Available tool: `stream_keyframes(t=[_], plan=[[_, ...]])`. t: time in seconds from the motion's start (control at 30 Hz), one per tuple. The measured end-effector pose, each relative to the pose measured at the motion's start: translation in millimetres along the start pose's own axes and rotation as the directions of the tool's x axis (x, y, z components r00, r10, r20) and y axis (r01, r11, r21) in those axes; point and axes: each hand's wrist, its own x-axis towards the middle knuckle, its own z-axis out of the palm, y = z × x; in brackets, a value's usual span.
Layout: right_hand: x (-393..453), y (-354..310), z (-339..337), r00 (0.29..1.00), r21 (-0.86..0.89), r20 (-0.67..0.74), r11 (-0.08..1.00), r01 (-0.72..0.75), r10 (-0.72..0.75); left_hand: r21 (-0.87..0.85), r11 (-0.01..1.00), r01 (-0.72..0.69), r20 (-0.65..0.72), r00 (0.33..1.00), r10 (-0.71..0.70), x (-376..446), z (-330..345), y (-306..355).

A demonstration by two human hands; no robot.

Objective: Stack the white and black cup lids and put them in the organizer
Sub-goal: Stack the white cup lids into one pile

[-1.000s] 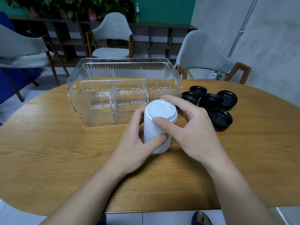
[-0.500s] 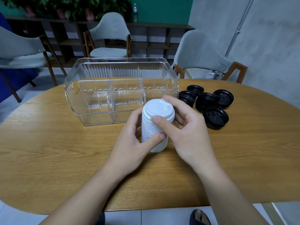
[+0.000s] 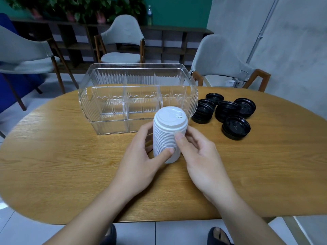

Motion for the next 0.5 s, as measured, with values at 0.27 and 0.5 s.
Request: stream_keyframes(t=[0.27, 0.5], plan=[[12, 14, 59, 0.999, 0.064, 0.039, 0.998, -0.018, 0.015, 0.050, 0.997, 0.058, -0.178, 0.983, -0.048, -15, -49, -8], [21, 25, 89, 0.990, -0.002, 0.144, 1.000, -0.013, 0.013, 0.118, 0.990, 0.079, -0.258, 0.965, -0.046, -21, -79, -12]])
